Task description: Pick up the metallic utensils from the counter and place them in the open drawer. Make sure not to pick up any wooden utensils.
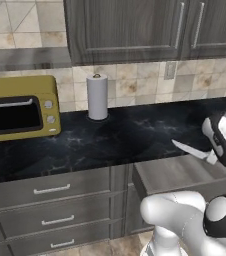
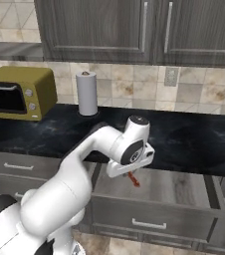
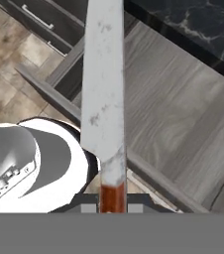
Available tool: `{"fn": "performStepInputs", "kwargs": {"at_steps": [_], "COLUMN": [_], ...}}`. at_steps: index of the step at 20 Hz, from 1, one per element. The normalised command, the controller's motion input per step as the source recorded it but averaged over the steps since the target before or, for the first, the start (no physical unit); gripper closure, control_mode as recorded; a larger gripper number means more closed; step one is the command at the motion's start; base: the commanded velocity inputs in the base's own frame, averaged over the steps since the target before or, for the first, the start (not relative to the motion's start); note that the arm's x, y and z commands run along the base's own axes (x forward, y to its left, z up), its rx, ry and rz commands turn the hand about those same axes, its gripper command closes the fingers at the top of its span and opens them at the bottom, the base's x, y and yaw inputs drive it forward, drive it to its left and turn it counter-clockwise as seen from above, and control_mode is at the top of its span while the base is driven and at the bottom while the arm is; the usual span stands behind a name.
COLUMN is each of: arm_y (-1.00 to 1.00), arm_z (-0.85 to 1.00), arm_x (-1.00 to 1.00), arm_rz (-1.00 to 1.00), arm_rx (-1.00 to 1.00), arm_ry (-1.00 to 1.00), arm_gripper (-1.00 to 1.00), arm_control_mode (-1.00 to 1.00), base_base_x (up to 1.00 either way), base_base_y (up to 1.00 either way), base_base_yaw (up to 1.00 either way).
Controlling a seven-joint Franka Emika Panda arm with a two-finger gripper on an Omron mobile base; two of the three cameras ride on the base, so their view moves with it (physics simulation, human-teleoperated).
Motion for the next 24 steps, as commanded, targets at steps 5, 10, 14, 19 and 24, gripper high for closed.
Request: {"fn": "performStepInputs", "kwargs": {"at_steps": [5,10,14,19,24], "arm_y": [0.00,0.00,0.00,0.00,0.00], "arm_z": [-0.64,-0.80,-0.62,-0.21,0.00], "arm_x": [0.06,0.00,0.00,0.05,0.20], "arm_rz": [0.00,0.00,0.00,0.00,0.00], "arm_rx": [0.00,0.00,-0.01,-0.04,-0.04], "arm_ry": [0.00,0.00,0.00,0.06,0.11], "arm_gripper": [1.00,1.00,1.00,1.00,1.00], "arm_control_mode": [-1.00,-1.00,-1.00,-1.00,-1.00], "base_base_x": [0.00,0.00,0.00,0.00,0.00], "base_base_y": [0.00,0.00,0.00,0.00,0.00], "base_base_yaw": [0.00,0.00,0.00,0.00,0.00]}}
